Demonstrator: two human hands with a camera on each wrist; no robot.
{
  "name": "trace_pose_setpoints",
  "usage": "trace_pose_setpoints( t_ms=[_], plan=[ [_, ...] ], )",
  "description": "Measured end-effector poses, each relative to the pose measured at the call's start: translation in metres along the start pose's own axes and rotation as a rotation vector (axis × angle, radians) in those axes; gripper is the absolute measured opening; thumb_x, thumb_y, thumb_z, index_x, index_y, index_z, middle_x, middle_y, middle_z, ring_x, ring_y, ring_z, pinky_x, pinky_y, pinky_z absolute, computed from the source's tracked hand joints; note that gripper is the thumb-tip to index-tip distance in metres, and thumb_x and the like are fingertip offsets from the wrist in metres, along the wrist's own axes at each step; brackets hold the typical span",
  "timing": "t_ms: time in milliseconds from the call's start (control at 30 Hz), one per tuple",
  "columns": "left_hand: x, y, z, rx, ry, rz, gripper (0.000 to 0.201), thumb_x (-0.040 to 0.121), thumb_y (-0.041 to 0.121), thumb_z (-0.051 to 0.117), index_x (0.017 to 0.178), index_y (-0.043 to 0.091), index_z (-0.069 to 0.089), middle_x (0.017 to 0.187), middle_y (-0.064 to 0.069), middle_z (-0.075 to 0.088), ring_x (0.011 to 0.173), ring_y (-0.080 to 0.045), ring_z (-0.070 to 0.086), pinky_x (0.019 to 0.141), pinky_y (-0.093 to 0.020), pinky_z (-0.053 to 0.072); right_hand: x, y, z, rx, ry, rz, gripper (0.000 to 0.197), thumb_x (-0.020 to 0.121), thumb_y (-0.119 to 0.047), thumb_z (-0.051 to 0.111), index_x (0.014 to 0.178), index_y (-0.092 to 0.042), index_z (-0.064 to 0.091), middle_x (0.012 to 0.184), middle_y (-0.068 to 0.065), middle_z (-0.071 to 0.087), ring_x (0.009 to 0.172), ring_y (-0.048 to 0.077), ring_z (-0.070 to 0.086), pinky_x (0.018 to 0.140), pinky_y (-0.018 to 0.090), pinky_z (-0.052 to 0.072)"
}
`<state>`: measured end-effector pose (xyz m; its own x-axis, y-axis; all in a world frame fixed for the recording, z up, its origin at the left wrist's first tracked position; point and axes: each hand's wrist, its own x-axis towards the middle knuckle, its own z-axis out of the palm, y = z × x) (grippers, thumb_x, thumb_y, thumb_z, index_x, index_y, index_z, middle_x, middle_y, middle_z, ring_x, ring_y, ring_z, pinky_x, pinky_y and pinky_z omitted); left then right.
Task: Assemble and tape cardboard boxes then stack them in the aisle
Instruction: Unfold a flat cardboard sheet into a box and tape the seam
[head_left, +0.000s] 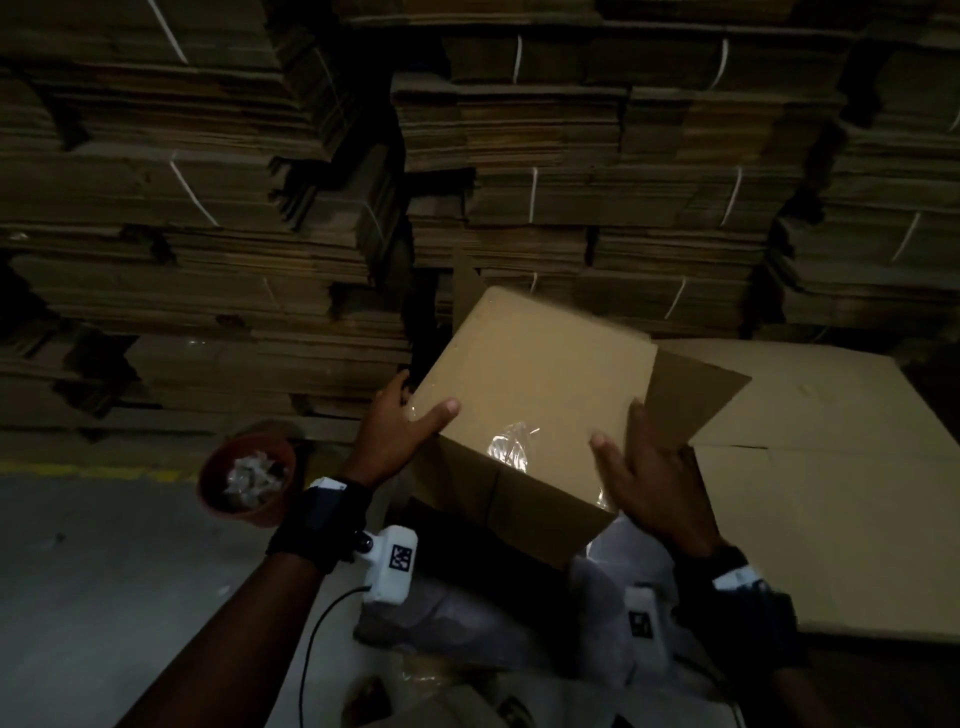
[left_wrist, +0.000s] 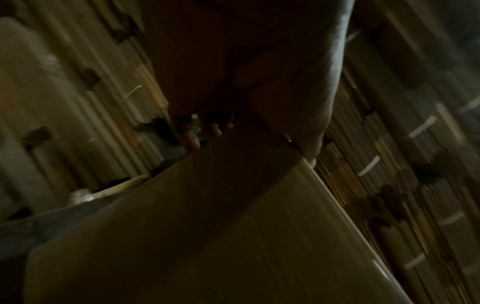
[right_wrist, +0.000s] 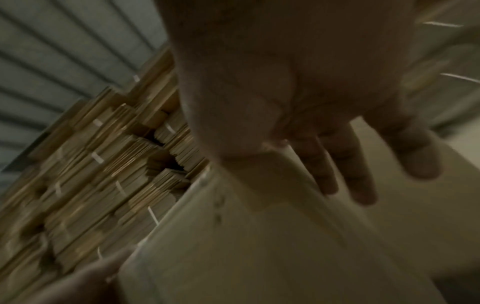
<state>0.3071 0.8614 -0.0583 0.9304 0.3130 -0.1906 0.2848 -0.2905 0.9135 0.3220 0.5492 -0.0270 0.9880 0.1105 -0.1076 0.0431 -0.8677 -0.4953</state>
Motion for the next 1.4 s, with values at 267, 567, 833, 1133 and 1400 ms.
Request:
trace_pose_setpoints(
  t_ms=[267,567,833,1133,1400],
  plan=[
    [-0.029,-0.006,-0.007,-0.303,-0.186,-0.248,0.108,0.065,0.094,0.043,0.154,0.034,0.032,0.145,0.006,0.046,0.139,-0.024,0.042,0.111,-0.056,0.033,-0.065,0.013,0.044,0.649,-0.020,0.038,0.082,0.090,-0.077,0.035,0.155,-0.028,0.036,0.121,-0.031,0.058,0.128,0.010,0.055,0.099,0.016,0.039],
    [-0.003,0.058,-0.031,-0.304,-0.107,0.260,0.061,0.084,0.057,0.061,0.137,0.028,0.050,0.132,0.009,0.062,0.120,-0.006,0.060,0.097,-0.027,0.048,-0.012,0.001,-0.012,0.825,0.266,-0.158,0.058,0.093,-0.018,0.073,0.131,-0.049,0.042,0.139,-0.013,0.059,0.124,-0.002,0.058,0.098,0.023,0.052],
    [-0.006,0.097,-0.052,-0.405,-0.145,0.293,0.054,0.088,0.046,0.052,0.141,0.037,0.049,0.131,0.023,0.061,0.115,0.002,0.060,0.082,-0.021,0.045,0.000,-0.025,-0.063,0.911,0.238,-0.291,0.046,0.090,-0.031,0.064,0.133,-0.034,0.048,0.133,0.001,0.065,0.122,0.015,0.063,0.098,0.029,0.052],
    [-0.003,0.095,-0.047,-0.371,-0.175,0.262,0.050,0.098,0.024,0.057,0.147,0.024,0.043,0.128,0.010,0.062,0.109,-0.002,0.066,0.081,-0.016,0.053,0.021,-0.036,-0.091,0.975,0.047,-0.230,0.045,0.102,-0.027,0.049,0.147,-0.023,0.048,0.126,-0.013,0.070,0.118,0.006,0.065,0.087,0.014,0.051],
    [0.026,0.059,-0.023,-0.314,-0.196,0.217,0.076,0.088,0.029,0.068,0.154,0.022,0.030,0.133,0.011,0.059,0.117,-0.001,0.062,0.090,-0.019,0.052,0.068,-0.026,-0.076,0.872,-0.057,-0.161,0.039,0.104,-0.014,0.049,0.133,-0.041,0.055,0.123,-0.016,0.071,0.117,0.008,0.065,0.091,0.021,0.050]
  ],
)
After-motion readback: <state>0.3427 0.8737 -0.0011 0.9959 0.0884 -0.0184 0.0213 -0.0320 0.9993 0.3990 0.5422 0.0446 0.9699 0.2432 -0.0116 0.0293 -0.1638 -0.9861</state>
